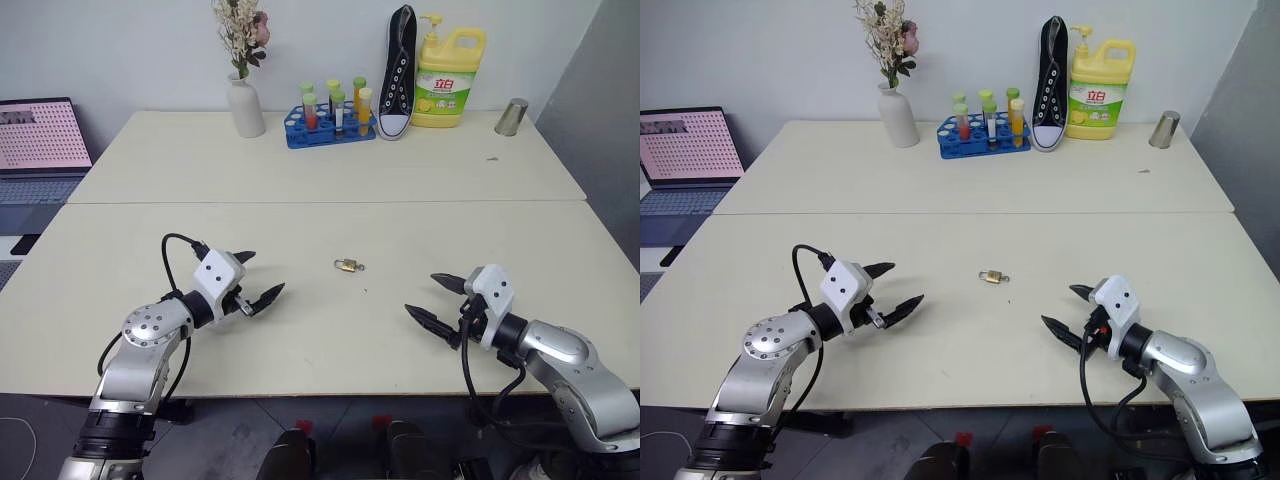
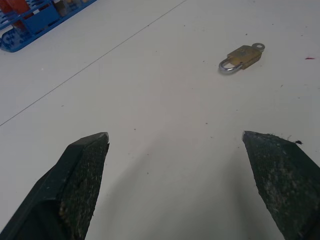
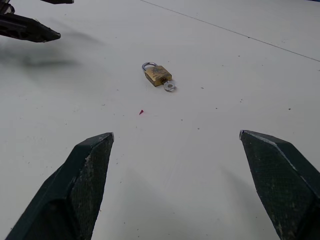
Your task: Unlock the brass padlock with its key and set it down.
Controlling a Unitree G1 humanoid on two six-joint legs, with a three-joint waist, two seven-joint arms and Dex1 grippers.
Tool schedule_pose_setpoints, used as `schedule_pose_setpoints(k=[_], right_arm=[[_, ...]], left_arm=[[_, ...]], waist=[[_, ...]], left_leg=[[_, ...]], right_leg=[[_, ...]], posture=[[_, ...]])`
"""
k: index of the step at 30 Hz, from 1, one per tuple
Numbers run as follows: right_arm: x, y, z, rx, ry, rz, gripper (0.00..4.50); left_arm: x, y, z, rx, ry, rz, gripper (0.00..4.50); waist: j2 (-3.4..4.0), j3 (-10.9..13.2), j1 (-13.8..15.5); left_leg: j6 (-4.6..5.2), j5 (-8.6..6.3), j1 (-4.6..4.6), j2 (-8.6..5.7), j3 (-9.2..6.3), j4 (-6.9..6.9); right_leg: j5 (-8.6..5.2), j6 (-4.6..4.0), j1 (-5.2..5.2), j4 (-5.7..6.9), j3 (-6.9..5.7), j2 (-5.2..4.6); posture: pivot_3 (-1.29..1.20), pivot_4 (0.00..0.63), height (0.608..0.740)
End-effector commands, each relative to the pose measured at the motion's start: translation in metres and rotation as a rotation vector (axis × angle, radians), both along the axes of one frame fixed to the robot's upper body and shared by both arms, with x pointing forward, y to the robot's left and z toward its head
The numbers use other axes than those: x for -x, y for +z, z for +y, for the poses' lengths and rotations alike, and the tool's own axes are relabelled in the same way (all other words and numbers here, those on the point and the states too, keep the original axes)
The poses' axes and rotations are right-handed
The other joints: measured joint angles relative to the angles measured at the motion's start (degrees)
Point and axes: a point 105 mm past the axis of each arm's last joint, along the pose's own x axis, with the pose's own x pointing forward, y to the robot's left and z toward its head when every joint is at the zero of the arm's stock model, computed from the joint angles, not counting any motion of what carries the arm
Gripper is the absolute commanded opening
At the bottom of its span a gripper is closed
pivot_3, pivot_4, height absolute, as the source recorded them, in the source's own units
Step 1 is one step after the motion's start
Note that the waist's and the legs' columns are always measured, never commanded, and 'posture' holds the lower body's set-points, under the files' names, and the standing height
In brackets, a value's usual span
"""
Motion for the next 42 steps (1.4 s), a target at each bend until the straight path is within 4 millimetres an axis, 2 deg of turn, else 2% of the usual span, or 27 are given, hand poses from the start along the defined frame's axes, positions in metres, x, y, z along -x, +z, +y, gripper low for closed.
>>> schedule_pose_setpoints(k=[1,7,10,15,18,20,26,31,38,42], right_arm=[[-0.001,0.011,0.000,0.013,0.010,-0.045,4.21],[-0.002,0.010,-0.001,0.025,0.003,-0.051,4.21],[-0.003,0.009,0.000,0.030,0.001,-0.048,4.21],[0.000,0.007,0.001,0.020,-0.004,-0.029,4.21],[0.002,0.008,0.004,0.004,-0.005,-0.014,4.21],[0.006,0.010,0.007,-0.006,0.003,0.005,4.21],[0.025,0.015,0.021,-0.013,0.011,0.115,4.21],[0.031,0.026,0.025,-0.030,-0.024,0.143,4.21],[0.040,0.035,0.024,-0.061,-0.063,0.167,4.21],[0.044,0.036,0.023,-0.070,-0.090,0.170,4.21]], left_arm=[[0.005,0.013,-0.008,0.008,-0.055,-0.056,4.50],[0.007,0.007,-0.010,-0.020,-0.050,-0.028,4.50],[0.009,0.017,-0.016,0.029,-0.089,-0.092,4.50],[0.017,0.024,-0.021,0.156,-0.218,-0.016,4.50],[0.009,0.023,-0.025,0.124,-0.247,-0.027,4.50],[0.003,0.019,-0.035,0.075,-0.311,-0.035,4.50],[-0.038,0.012,-0.073,-0.025,-0.469,-0.003,4.50],[-0.064,0.006,-0.093,-0.115,-0.516,0.031,4.50],[-0.074,-0.009,-0.106,-0.223,-0.568,0.116,4.50],[-0.080,-0.017,-0.110,-0.276,-0.534,0.172,4.50]], waist=[[0.00,0.00,0.03],[0.00,0.00,0.04],[0.00,0.00,0.05],[0.00,0.00,0.05],[-0.01,0.00,0.10],[-0.01,0.00,0.12],[-0.08,-0.01,0.35],[-0.16,0.00,0.03],[-0.20,0.03,-0.10],[-0.25,0.01,-0.04]], left_leg=[[0.00,0.00,0.00,0.00,-0.01,0.00],[0.00,0.00,-0.01,0.00,0.00,0.00],[0.00,0.00,-0.01,0.00,0.00,0.00],[0.00,0.00,-0.02,0.01,0.00,0.01],[0.00,0.00,-0.02,0.00,-0.01,0.02],[0.00,0.00,-0.02,-0.02,-0.01,0.02],[-0.01,0.01,-0.17,-0.07,-0.10,0.10],[0.00,0.01,-0.27,-0.08,-0.10,0.10],[0.01,0.00,-0.29,-0.09,-0.12,0.09],[0.01,0.00,-0.31,-0.11,-0.15,0.11]], right_leg=[[0.00,0.00,0.00,0.00,0.00,0.00],[0.00,0.00,0.00,-0.01,0.00,-0.01],[0.00,0.00,0.00,-0.01,0.00,-0.01],[0.00,0.00,-0.01,-0.01,-0.01,-0.01],[0.00,0.00,0.00,-0.01,-0.03,-0.01],[0.00,0.00,0.01,0.00,-0.04,-0.01],[0.00,0.00,-0.03,-0.03,-0.15,-0.01],[0.00,0.01,-0.10,-0.04,-0.16,-0.01],[0.00,0.02,-0.12,-0.02,-0.18,-0.01],[0.00,0.02,-0.11,0.00,-0.20,-0.01]], posture=[[0.00,0.150,0.740],[0.00,0.150,0.740],[0.00,0.150,0.740],[0.00,0.150,0.740],[0.00,0.150,0.740],[0.00,0.150,0.740],[0.00,0.150,0.740],[0.00,0.150,0.740],[0.00,0.150,0.740],[0.00,0.150,0.740]])
